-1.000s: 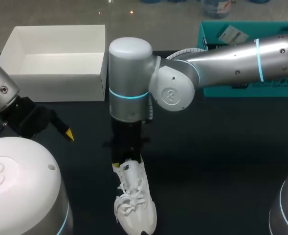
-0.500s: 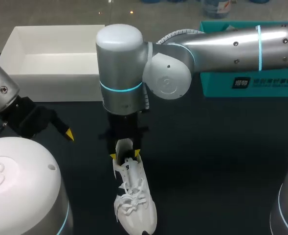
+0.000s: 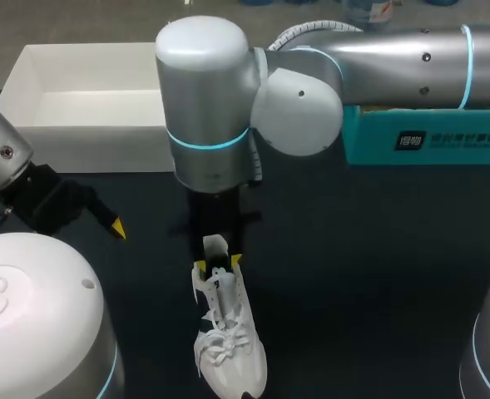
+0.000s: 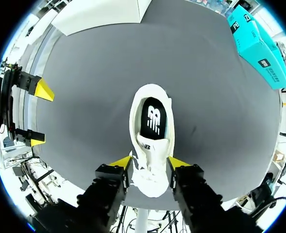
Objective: Take the shoe out of the shoebox, open the shoe tongue, remove and reinsert the insole, then place the shoe into the shoebox
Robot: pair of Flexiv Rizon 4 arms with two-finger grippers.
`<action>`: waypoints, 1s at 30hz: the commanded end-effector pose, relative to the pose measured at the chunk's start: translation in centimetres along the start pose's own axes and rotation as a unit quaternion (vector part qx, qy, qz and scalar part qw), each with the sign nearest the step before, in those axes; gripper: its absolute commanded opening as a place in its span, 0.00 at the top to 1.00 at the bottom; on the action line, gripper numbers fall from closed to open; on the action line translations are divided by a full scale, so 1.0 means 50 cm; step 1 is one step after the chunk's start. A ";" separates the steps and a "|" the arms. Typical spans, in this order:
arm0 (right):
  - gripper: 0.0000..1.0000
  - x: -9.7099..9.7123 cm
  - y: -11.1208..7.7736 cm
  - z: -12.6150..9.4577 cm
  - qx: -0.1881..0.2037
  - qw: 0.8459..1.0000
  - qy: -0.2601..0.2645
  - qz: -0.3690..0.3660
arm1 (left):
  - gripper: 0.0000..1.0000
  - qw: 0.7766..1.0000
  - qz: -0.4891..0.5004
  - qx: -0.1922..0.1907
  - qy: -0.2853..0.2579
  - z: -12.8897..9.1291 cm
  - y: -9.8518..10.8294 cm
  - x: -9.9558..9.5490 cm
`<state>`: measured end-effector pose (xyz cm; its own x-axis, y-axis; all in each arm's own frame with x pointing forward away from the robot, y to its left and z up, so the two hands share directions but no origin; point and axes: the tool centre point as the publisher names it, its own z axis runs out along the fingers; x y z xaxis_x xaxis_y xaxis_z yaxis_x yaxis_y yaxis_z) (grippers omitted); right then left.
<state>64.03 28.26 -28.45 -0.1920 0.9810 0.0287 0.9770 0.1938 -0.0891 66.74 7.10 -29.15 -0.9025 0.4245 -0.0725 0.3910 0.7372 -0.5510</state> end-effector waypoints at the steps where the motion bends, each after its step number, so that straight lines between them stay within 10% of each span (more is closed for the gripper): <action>1: 1.00 -0.007 -0.004 0.039 0.013 1.000 0.020 0.001 | 0.00 1.000 0.000 0.000 0.002 0.000 0.002 -0.002; 17: 1.00 -0.009 0.003 0.119 0.050 0.998 0.043 0.009 | 0.00 1.000 0.000 0.000 0.002 0.000 0.002 -0.002; 23: 1.00 -0.007 0.003 0.061 0.007 0.999 0.034 -0.031 | 0.00 1.000 0.000 0.000 0.002 0.000 0.002 -0.002; 30: 1.00 -0.027 0.017 -0.009 -0.001 0.969 -0.001 -0.249 | 0.00 1.000 0.000 0.000 0.002 0.000 0.002 -0.002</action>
<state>64.79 27.81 -30.24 -0.4131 0.9060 0.0926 0.9053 0.4196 -0.0662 66.74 7.10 -29.15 -0.9025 0.4245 -0.0725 0.3910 0.7372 -0.5511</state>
